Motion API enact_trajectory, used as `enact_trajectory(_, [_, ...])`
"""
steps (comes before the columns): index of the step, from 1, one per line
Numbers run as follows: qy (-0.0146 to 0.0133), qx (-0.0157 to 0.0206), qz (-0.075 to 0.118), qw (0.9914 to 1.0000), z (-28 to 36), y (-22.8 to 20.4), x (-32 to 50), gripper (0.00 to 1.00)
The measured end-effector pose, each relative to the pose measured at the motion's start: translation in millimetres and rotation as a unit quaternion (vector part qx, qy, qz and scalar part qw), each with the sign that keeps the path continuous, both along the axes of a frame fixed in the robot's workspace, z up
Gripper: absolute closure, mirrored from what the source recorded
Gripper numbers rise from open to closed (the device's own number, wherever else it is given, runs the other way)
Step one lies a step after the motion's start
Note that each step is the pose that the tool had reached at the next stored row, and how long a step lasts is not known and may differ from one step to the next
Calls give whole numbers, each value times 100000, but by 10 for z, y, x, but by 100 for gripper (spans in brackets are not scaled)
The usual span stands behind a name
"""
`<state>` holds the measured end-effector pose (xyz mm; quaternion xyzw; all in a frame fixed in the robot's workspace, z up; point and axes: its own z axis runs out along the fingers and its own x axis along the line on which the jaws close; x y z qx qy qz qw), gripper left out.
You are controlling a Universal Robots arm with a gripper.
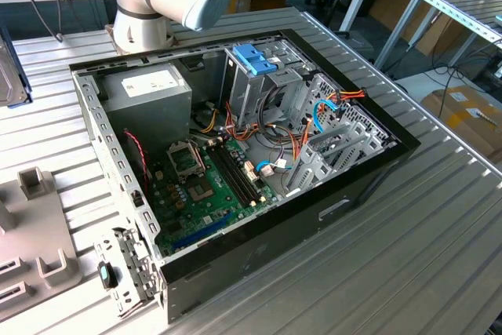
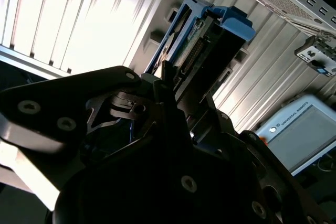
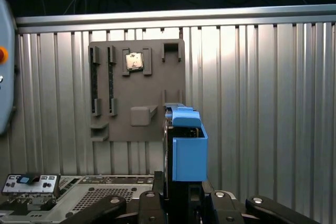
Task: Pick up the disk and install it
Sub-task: 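Pick up the disk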
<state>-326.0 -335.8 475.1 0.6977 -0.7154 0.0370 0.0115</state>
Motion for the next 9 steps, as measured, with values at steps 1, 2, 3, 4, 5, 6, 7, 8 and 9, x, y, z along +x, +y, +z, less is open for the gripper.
enact_trajectory(1, [1,0,1,100000,0,0,13,65])
enact_trajectory(2, [0,1,1,100000,0,0,33,65])
enact_trajectory(3, [1,1,2,100000,0,0,49,65])
enact_trajectory(4, [0,1,0,100000,0,0,81,65])
enact_trajectory(5, [3,1,1,100000,0,0,102,65])
enact_trajectory(6, [-1,2,1,100000,0,0,118,65])
enact_trajectory(7, [-3,3,1,100000,0,0,136,65])
enact_trajectory(8, [2,2,0,100000,0,0,151,65])
enact_trajectory(9, [-4,2,-1,100000,0,0,170,65])
